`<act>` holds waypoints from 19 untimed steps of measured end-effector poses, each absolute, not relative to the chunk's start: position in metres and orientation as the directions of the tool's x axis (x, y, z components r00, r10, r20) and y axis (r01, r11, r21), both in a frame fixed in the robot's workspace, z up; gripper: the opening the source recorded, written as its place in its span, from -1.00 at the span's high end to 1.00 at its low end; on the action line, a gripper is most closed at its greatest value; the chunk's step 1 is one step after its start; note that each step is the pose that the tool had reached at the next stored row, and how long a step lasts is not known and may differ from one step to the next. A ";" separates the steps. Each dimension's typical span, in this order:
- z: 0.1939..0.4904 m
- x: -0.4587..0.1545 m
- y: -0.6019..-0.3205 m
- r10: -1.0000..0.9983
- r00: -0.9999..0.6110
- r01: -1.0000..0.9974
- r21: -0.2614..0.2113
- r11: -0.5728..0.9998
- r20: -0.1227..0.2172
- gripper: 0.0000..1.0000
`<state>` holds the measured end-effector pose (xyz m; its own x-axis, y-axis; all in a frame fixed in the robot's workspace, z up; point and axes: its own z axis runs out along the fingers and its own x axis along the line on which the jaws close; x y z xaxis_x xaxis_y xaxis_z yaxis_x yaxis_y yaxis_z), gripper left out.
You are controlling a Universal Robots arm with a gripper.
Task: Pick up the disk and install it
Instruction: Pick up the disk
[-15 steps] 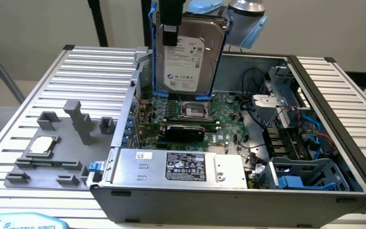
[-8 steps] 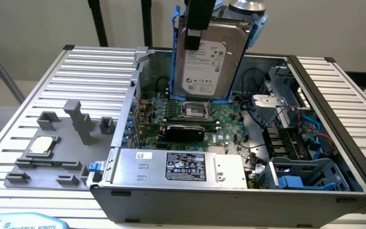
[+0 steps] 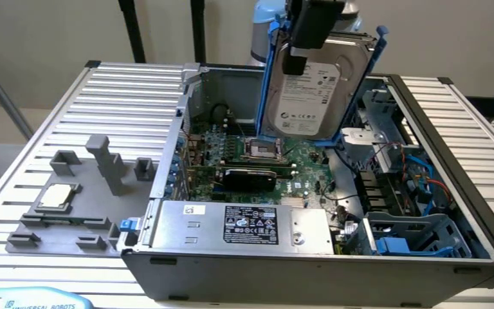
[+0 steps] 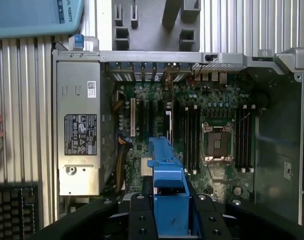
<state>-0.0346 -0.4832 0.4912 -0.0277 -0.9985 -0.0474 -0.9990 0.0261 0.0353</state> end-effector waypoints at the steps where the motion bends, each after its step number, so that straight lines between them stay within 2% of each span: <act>1: 0.491 -0.030 -0.485 -0.998 -0.028 -0.999 0.035 0.026 -0.048 0.35; 19: 0.491 0.025 -0.521 -0.998 -0.028 -0.999 0.031 0.026 -0.055 0.35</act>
<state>0.0255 -0.5206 0.4906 -0.0276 -0.9981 -0.0549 -0.9992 0.0259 0.0310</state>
